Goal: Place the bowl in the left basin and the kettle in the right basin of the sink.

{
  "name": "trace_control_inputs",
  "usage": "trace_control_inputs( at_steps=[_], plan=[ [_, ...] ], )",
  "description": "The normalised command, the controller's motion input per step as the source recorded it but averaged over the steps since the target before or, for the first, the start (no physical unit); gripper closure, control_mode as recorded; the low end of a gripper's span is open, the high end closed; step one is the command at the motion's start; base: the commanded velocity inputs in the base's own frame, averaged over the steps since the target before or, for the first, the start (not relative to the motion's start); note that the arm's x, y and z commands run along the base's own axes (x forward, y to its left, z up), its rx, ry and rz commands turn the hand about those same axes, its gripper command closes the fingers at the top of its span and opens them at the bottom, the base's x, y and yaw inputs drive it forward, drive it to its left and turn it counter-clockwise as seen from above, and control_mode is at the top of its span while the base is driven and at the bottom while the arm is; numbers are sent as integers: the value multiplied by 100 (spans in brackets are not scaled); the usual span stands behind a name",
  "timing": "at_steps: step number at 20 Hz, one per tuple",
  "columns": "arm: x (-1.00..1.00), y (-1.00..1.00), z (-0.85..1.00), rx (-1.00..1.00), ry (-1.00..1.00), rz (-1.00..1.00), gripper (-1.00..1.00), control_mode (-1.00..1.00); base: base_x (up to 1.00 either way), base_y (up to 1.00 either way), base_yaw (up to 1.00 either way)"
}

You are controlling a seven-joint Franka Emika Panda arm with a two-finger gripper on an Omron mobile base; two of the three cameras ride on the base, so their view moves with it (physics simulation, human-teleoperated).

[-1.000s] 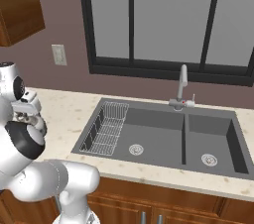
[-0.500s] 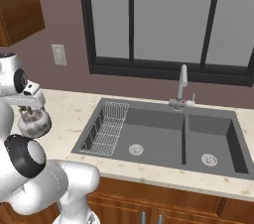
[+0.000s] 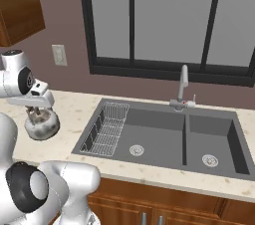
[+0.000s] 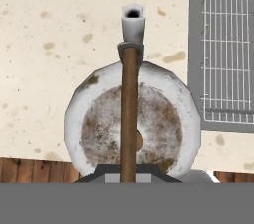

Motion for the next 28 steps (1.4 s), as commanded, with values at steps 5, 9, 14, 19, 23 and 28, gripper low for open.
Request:
trace_control_inputs(
  at_steps=[5,9,14,19,23,28],
  plan=[
    [-15,-53,28,0,0,0,100,-100,0,0,0],
    [-10,-51,25,0,0,0,100,-100,0,0,0],
    [-4,-45,18,0,0,0,100,-100,0,0,0],
    [-11,-46,16,0,0,0,100,-100,0,0,0],
    [-36,-46,20,0,0,0,100,-100,0,0,0],
    [-43,-46,17,0,0,0,100,-100,0,0,0]
  ],
)
